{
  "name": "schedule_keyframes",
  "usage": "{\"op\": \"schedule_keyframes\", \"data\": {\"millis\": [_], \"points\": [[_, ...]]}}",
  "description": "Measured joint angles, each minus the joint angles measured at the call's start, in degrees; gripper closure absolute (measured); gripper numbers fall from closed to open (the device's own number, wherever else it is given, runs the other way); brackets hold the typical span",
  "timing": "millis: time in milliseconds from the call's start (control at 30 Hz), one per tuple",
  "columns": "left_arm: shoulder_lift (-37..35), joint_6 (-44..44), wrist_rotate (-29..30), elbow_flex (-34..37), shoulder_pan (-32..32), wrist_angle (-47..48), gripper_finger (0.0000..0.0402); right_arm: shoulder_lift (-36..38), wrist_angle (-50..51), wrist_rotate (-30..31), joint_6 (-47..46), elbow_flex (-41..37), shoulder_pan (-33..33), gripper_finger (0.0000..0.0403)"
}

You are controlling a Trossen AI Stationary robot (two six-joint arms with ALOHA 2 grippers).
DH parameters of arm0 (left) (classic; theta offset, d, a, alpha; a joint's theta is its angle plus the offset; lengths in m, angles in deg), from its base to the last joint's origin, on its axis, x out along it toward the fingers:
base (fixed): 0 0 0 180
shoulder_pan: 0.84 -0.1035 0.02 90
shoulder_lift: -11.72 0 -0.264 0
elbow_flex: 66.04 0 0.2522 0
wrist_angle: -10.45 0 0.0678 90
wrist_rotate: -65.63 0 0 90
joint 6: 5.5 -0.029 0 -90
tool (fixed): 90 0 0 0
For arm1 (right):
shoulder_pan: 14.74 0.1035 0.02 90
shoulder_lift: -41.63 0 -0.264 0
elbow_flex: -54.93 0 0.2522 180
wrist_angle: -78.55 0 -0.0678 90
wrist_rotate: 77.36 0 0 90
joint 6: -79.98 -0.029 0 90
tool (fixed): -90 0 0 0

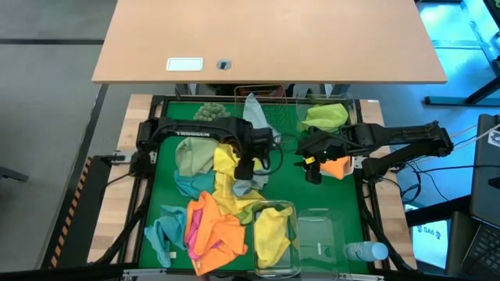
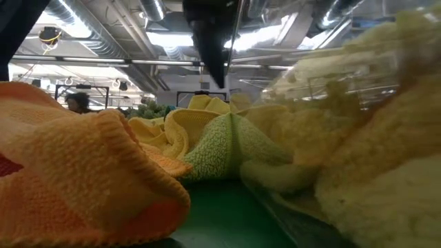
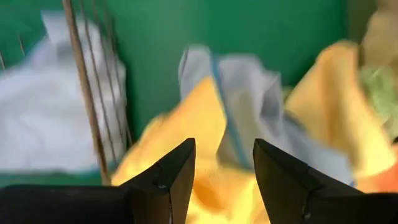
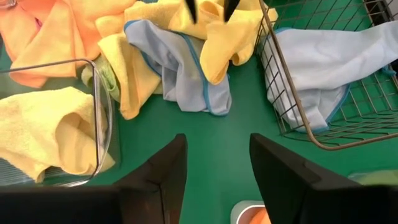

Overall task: Sort microfiber towel by color & place in baskets
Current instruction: Put the yellow microfiber towel into the bottom left transparent bin

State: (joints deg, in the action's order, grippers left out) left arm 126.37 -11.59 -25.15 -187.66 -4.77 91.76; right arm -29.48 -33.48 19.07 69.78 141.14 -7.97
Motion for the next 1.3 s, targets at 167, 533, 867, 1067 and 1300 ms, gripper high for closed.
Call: {"op": "schedule_keyframes", "data": {"millis": [167,533,867,1067,1300], "points": [[-2.64,1.3,0.31,7.51,-2.02,-3.68,0.0246,0.0,-0.11,0.06,0.0,0.0,0.0,0.023],[-3.28,1.45,1.49,14.67,-1.63,-6.54,0.0246,0.0,-0.12,0.09,0.0,0.0,0.0,0.023],[-3.28,12.31,3.66,14.67,-1.24,-6.78,0.0246,0.0,-0.12,0.12,-0.1,0.0,0.0,0.023],[-3.28,26.29,3.65,14.67,-1.24,-6.8,0.0246,0.0,-0.11,0.22,-2.58,0.0,0.0,0.023],[-3.26,32.59,4.37,14.67,-0.88,-7.95,0.0247,0.0,-0.11,0.22,-3.02,0.0,0.0,0.023]]}}
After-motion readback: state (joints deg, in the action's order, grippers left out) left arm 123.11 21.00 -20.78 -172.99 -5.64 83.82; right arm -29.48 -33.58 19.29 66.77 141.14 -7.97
